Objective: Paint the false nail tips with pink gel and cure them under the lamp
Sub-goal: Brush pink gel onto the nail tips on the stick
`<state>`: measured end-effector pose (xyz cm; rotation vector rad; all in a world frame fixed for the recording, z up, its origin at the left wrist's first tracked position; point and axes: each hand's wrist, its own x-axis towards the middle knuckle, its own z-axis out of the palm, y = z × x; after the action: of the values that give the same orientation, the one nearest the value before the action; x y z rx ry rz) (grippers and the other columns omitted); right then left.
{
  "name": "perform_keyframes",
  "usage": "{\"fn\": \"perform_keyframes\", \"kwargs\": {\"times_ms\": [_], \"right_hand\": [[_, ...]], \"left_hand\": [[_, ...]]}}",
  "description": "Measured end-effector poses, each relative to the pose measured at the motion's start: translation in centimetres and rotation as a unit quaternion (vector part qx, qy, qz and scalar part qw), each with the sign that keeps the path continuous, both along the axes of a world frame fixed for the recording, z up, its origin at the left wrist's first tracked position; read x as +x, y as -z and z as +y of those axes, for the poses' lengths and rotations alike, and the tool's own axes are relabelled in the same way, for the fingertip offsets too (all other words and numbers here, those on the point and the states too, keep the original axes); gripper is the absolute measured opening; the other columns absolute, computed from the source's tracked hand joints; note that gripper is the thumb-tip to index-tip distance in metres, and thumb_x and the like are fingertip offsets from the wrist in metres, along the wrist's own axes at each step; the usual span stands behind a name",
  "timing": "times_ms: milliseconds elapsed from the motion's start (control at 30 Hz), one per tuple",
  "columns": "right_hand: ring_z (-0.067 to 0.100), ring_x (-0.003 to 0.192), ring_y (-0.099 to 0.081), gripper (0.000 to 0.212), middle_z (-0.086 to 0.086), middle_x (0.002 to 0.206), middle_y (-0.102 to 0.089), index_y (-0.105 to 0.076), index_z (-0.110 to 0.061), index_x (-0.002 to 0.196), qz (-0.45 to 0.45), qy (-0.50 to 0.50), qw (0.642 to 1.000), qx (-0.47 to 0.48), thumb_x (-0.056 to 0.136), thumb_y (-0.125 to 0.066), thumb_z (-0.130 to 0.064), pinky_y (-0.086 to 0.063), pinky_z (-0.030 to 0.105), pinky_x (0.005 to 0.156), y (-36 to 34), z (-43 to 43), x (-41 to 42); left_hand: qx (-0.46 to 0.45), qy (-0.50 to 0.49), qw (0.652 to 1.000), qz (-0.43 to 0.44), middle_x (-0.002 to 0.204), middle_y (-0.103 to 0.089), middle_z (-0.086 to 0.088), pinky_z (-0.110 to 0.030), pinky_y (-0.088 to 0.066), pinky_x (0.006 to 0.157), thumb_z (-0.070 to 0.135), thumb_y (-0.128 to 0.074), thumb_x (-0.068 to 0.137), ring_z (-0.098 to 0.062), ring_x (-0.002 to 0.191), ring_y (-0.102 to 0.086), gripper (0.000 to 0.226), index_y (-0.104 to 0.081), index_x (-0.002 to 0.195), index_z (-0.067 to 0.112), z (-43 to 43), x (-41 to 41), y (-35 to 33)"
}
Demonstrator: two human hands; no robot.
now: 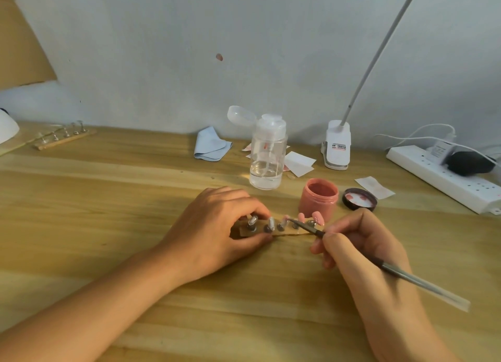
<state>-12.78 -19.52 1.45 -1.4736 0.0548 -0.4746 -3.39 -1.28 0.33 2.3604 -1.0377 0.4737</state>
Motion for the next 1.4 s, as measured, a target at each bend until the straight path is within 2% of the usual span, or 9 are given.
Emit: {"fn": "perform_keyframes", "kwargs": {"times_ms": [167,267,400,533,733,900,1233,1300,1400], "right_hand": [[0.005,0.052,-0.056,0.017,0.009,0.058,-0.066,-0.052,-0.004,0.072,-0.013,0.013,1.0,0.016,0.075,-0.067,-0.001,-0.046,0.015,0.051,-0.2,-0.2,-0.3],[0.014,0.046,-0.05,0.023,0.011,0.057,-0.063,-0.05,-0.003,0.073,-0.01,0.019,0.999,0.037,0.088,-0.05,0.015,-0.044,0.019,0.047,-0.1,-0.7,0.0],[0.015,0.048,-0.048,0.026,0.01,0.056,-0.061,-0.05,-0.004,0.073,-0.018,0.01,0.999,0.038,0.089,-0.044,0.015,-0.043,0.018,0.048,0.0,-0.7,-0.2],[0.015,0.048,-0.047,0.021,0.011,0.057,-0.06,-0.05,-0.002,0.072,-0.033,0.004,0.997,0.07,0.088,-0.048,0.012,-0.041,0.017,0.047,-0.2,-0.6,-0.4],[0.015,0.049,-0.048,0.016,0.01,0.054,-0.058,-0.05,-0.003,0.072,-0.025,0.002,0.998,0.056,0.085,-0.055,0.006,-0.041,0.018,0.048,-0.1,-0.6,-0.2],[0.013,0.051,-0.05,0.019,0.009,0.054,-0.059,-0.051,-0.005,0.071,-0.02,0.006,0.998,0.053,0.086,-0.054,0.006,-0.041,0.016,0.048,0.0,-0.5,-0.2],[0.013,0.049,-0.053,0.024,0.009,0.052,-0.061,-0.051,-0.002,0.073,0.007,0.003,0.999,0.039,0.09,-0.046,0.015,-0.044,0.018,0.048,-0.1,-0.5,0.1],[0.012,0.048,-0.055,0.019,0.011,0.055,-0.065,-0.052,-0.001,0.076,-0.009,0.0,0.999,0.032,0.089,-0.053,0.013,-0.047,0.016,0.051,-0.2,-0.3,0.0],[0.013,0.062,-0.064,0.008,0.012,0.07,-0.073,-0.058,-0.003,0.088,-0.031,-0.044,0.998,-0.012,0.082,-0.063,-0.004,-0.052,0.02,0.065,-0.2,0.0,-0.4]], "left_hand": [[-0.025,-0.002,0.997,0.067,0.081,-0.06,0.024,-0.011,-0.037,0.073,0.047,-0.068,0.077,-0.002,0.083,-0.057,0.018,-0.068,0.09,0.035,0.0,0.0,-0.2],[-0.048,-0.005,0.992,0.12,0.087,-0.06,0.02,-0.016,-0.039,0.069,0.038,-0.071,0.073,-0.007,0.084,-0.057,0.015,-0.064,0.085,0.033,0.0,0.1,-0.2],[-0.037,-0.018,0.991,0.123,0.086,-0.056,0.016,-0.022,-0.041,0.073,0.041,-0.063,0.068,-0.007,0.085,-0.054,0.018,-0.06,0.082,0.031,0.0,0.0,-0.1],[-0.041,-0.019,0.99,0.132,0.093,-0.061,0.019,-0.022,-0.045,0.08,0.048,-0.068,0.071,-0.003,0.093,-0.055,0.027,-0.065,0.093,0.033,-0.2,-0.1,-0.4],[-0.11,0.021,0.968,0.225,0.072,-0.063,0.023,-0.016,-0.043,0.066,0.024,-0.079,0.082,0.003,0.068,-0.055,0.013,-0.07,0.083,0.035,-0.6,0.2,-0.8],[-0.122,-0.002,0.969,0.213,0.07,-0.063,0.025,-0.015,-0.041,0.063,0.026,-0.078,0.081,0.003,0.066,-0.055,0.021,-0.067,0.073,0.041,-1.0,0.1,-0.3],[-0.102,-0.005,0.981,0.164,0.082,-0.061,0.033,-0.011,-0.037,0.066,0.026,-0.077,0.081,0.003,0.077,-0.057,0.018,-0.064,0.078,0.038,-1.2,-0.2,-0.1],[-0.083,-0.005,0.985,0.152,0.087,-0.061,0.029,-0.014,-0.041,0.071,0.034,-0.078,0.08,0.0,0.084,-0.058,0.012,-0.066,0.082,0.036,-0.9,0.0,-0.3],[-0.03,-0.03,0.993,0.112,0.088,-0.06,0.02,-0.022,-0.044,0.08,0.058,-0.066,0.07,-0.002,0.091,-0.056,0.03,-0.065,0.086,0.033,-0.1,0.2,-0.2]]}}
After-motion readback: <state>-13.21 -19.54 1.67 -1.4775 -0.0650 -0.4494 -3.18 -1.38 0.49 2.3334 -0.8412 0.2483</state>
